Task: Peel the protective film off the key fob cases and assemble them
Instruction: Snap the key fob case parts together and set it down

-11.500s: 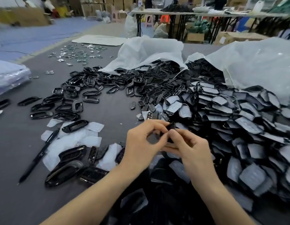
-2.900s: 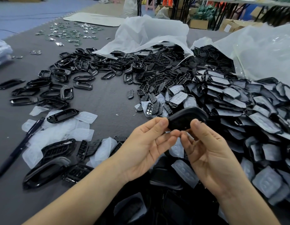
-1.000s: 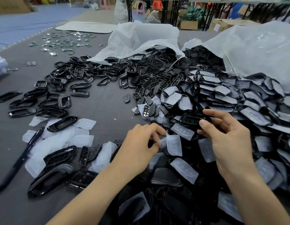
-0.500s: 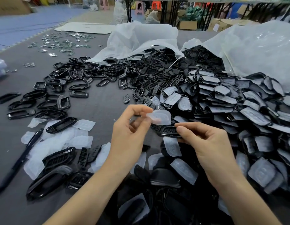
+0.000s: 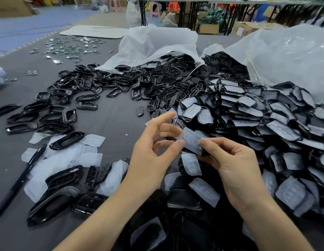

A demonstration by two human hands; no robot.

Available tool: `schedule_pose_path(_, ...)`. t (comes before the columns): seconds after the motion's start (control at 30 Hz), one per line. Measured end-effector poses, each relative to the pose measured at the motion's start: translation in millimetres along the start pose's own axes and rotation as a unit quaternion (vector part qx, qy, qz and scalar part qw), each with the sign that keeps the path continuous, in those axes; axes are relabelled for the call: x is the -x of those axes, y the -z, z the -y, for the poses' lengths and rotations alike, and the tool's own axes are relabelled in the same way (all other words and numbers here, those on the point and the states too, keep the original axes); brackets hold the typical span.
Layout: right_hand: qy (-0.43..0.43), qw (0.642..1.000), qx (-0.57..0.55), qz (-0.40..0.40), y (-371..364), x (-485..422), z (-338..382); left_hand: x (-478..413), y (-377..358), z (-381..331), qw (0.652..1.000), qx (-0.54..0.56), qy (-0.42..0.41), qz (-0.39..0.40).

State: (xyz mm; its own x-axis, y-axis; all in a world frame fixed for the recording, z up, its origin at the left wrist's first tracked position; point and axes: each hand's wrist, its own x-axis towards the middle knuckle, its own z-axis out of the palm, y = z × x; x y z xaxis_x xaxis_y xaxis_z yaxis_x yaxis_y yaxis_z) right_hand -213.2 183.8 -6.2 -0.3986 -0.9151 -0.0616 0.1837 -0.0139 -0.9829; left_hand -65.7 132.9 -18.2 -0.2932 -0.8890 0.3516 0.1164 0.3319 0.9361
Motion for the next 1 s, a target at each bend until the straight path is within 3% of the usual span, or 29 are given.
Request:
schedule_pose_path(0.27, -0.06, 0.992, -0.112, 0.02, -0.7, -0.9, 0.4, 2.0, -1.8, 5.9, 0.992, 0.02, 0.069, 0.108)
schedule_pose_path(0.57, -0.06, 0.99, -0.123, 0.046, -2.6, -0.3, 0.9, 1.0, -2.9, 0.0, 0.988, 0.08, 0.067, 0.118)
schedule_pose_path(0.7, -0.039, 0.991, -0.12, 0.036, -0.7, -1.2, 3.0, 1.7, -3.3, -1.1, 0.99, 0.086, 0.078, 0.085)
schedule_pose_path(0.9, -0.045, 0.971, -0.223, -0.075, 9.2, -7.3, 12.0, 0.2, 0.4, -3.1, 0.99, 0.094, 0.08, 0.073)
schedule_pose_path(1.0, -0.019, 0.981, -0.188, -0.047, -3.7, 0.3, 5.2, 2.8, -2.1, -2.5, 0.992, 0.064, 0.071, 0.089)
